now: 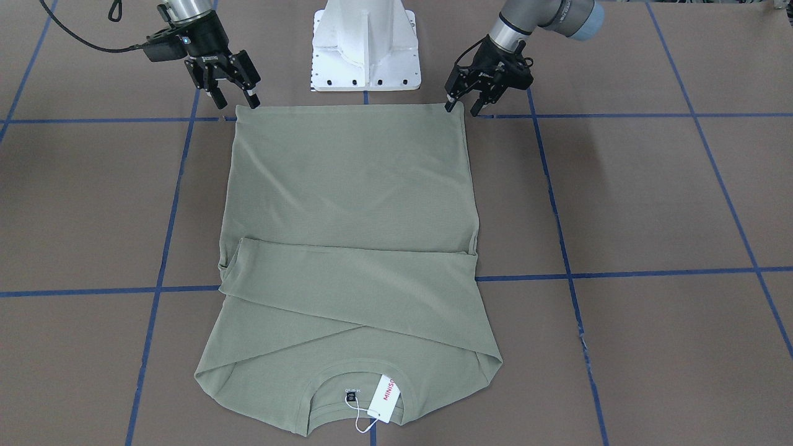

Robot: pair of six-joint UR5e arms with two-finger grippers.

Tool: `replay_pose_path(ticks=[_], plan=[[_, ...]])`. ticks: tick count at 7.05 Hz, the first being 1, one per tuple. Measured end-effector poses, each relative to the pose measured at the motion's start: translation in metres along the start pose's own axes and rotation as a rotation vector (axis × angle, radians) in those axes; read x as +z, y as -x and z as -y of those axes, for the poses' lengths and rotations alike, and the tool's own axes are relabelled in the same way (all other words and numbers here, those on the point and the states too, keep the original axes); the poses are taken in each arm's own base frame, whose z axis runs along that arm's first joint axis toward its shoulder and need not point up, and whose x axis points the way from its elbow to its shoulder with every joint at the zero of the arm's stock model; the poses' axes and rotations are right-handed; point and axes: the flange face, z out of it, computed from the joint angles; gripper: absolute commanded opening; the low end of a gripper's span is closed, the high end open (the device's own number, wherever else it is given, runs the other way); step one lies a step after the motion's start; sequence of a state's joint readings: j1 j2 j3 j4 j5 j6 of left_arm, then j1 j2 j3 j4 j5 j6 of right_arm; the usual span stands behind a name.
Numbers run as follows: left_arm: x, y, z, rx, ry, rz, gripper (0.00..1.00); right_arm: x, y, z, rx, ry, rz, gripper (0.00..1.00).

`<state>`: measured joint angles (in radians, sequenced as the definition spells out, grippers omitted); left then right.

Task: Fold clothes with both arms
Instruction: 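Grasp the two hem corners nearest the robot with both grippers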

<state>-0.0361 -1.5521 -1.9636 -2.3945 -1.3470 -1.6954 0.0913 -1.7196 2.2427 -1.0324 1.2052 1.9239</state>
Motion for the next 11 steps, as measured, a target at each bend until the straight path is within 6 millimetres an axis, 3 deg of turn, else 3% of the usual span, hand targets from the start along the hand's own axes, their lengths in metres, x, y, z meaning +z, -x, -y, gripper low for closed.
replay_pose_path(ticks=[1, 2, 3, 4, 5, 9, 10, 11], plan=[[0.001, -0.001, -0.007, 0.002, 0.012, -0.001, 0.75, 0.0, 0.0, -0.001, 0.003, 0.001, 0.0, 0.98], [0.002, -0.003, -0.012, 0.002, 0.022, -0.003, 0.66, 0.0, 0.0, -0.002, 0.004, 0.0, 0.001, 0.98], [0.002, -0.004, -0.016, -0.002, 0.028, -0.006, 0.45, 0.0, -0.001, -0.003, 0.003, 0.0, 0.001, 0.98], [0.003, -0.006, -0.018, -0.013, 0.032, -0.009, 0.04, 0.0, -0.001, -0.004, 0.003, -0.001, 0.001, 0.98], [0.003, -0.007, -0.021, -0.026, 0.032, -0.011, 0.0, 0.001, -0.001, -0.005, 0.002, -0.001, 0.001, 0.98], [-0.002, -0.012, -0.019, -0.037, 0.022, -0.025, 0.0, 0.004, -0.003, -0.008, -0.002, -0.003, -0.002, 0.96], [-0.008, -0.017, -0.017, -0.042, 0.021, -0.039, 0.0, 0.006, -0.004, -0.013, -0.006, -0.006, -0.001, 0.85], [-0.017, -0.027, -0.013, -0.051, 0.02, -0.064, 0.0, 0.01, -0.008, -0.024, 0.014, -0.006, -0.011, 0.81]])
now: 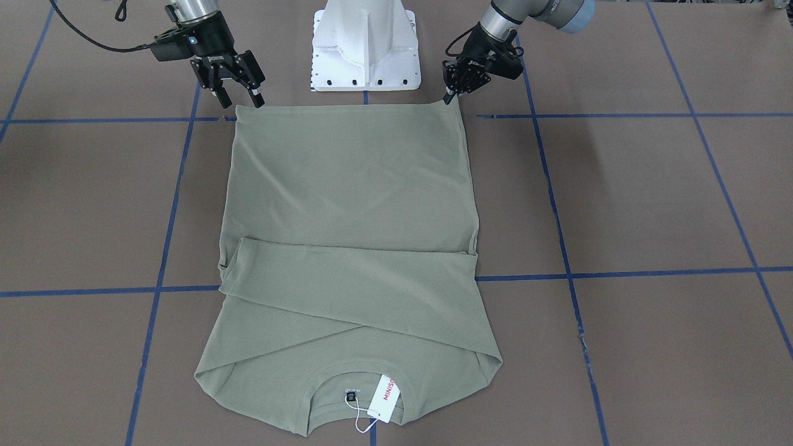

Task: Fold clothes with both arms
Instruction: 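Grasp the two hem corners nearest the robot with both grippers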

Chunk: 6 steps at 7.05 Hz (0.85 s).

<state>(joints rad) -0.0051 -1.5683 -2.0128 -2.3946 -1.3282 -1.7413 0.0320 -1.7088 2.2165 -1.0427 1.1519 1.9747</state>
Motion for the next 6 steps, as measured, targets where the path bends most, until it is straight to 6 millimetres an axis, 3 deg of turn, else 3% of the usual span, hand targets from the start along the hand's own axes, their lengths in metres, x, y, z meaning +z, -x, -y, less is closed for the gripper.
replay_pose_path(ticks=[2, 5, 6], plan=[[-0.018, -0.02, 0.011, -0.02, -0.011, -0.049, 0.0, 0.012, -0.019, -0.025, 0.056, -0.027, -0.073, 0.82], [-0.024, -0.027, 0.016, -0.028, -0.014, -0.066, 0.0, 0.025, -0.046, -0.049, 0.01, -0.061, -0.13, 0.81], [-0.024, -0.027, 0.016, -0.03, -0.015, -0.067, 0.0, 0.029, -0.053, -0.056, -0.008, -0.068, -0.136, 0.75]])
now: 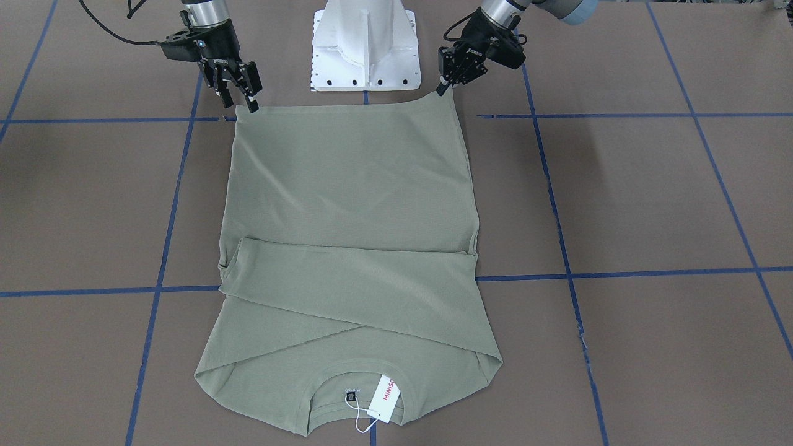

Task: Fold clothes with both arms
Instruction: 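Grasp the two hem corners nearest the robot with both grippers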

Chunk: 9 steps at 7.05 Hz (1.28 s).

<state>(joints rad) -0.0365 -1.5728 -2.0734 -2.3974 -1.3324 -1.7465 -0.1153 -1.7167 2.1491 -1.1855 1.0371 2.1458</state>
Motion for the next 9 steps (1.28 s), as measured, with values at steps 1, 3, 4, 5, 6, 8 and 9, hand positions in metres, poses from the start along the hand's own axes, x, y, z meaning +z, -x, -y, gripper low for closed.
replay_pose_path(ticks=[1, 3, 4, 5, 6, 8, 9], plan=[[0.0, 0.0002, 0.0002, -0.001, -0.001, 0.0, 0.0, 0.0025, -0.0027, -0.0042, -0.01, -0.008, 0.001, 0.62], [0.0001, 0.0003, 0.0003, -0.001, -0.001, -0.001, 0.0, 0.0035, -0.0024, -0.0072, -0.014, -0.016, 0.008, 0.26], [0.0001, 0.0004, 0.0004, -0.001, -0.002, -0.001, 0.0, 0.0038, -0.0023, -0.0072, -0.014, -0.018, 0.009, 0.26], [0.0001, 0.0003, 0.0005, -0.001, -0.003, -0.001, 0.0, 0.004, -0.0024, -0.0071, -0.015, -0.02, 0.009, 0.16], [-0.0003, -0.0001, 0.0006, -0.001, -0.003, -0.003, 0.0, 0.0042, -0.002, -0.0062, -0.014, -0.023, 0.01, 0.0], [-0.0007, -0.0005, 0.0007, -0.002, -0.004, -0.004, 0.0, 0.0029, -0.0009, -0.0031, -0.014, -0.026, 0.012, 0.0], [-0.0009, -0.0008, 0.0007, -0.002, -0.004, -0.005, 0.0, 0.0009, -0.0007, -0.0011, -0.02, -0.03, 0.006, 0.32]])
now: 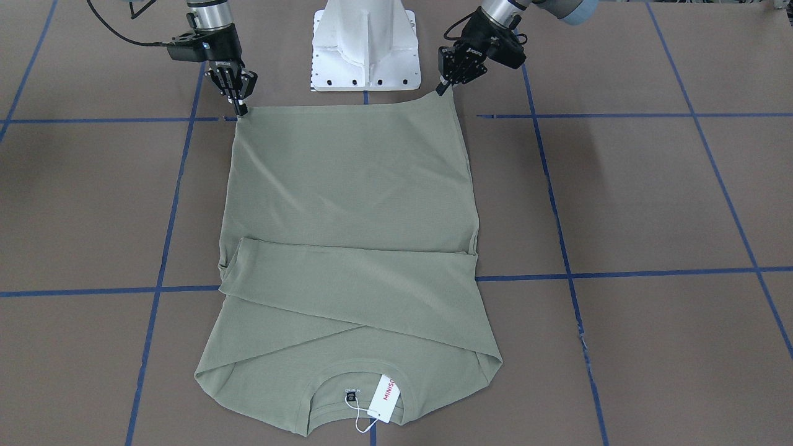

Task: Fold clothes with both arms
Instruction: 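Grasp the two hem corners nearest the robot with both grippers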

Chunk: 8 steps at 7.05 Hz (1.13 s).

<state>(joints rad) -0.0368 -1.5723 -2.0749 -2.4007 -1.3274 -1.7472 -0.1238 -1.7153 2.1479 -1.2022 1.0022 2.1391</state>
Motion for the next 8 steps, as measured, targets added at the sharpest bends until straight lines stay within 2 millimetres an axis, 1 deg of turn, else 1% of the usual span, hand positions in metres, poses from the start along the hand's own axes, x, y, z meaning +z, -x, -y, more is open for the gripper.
replay_pose_path(ticks=[1, 2, 3, 5, 6, 7, 8], plan=[[0.0, 0.0, 0.0, 0.0, 0.0, -0.001, 0.0, -0.005, 0.003, 0.002, -0.014, -0.007, -0.016, 0.99], [0.0, -0.001, 0.0, 0.0, 0.0, -0.001, 0.0, -0.01, 0.006, 0.002, -0.034, -0.016, -0.038, 1.0], [0.0, -0.001, 0.0, 0.0, 0.0, -0.002, 0.0, -0.01, 0.005, 0.0, -0.053, -0.025, -0.059, 1.0], [0.0, -0.001, 0.0, 0.0, 0.001, -0.002, 0.0, -0.002, -0.002, -0.006, -0.08, -0.036, -0.087, 1.0], [0.0, -0.001, 0.0, 0.0, 0.001, -0.002, 0.0, 0.004, -0.003, -0.012, -0.088, -0.037, -0.094, 0.98], [0.0, -0.001, 0.0, 0.0, 0.001, -0.001, 0.0, 0.01, 0.001, -0.019, -0.087, -0.037, -0.092, 0.8], [0.0, 0.0, 0.0, 0.0, 0.001, 0.0, 0.0, 0.012, 0.01, -0.025, -0.082, -0.036, -0.087, 0.62]])
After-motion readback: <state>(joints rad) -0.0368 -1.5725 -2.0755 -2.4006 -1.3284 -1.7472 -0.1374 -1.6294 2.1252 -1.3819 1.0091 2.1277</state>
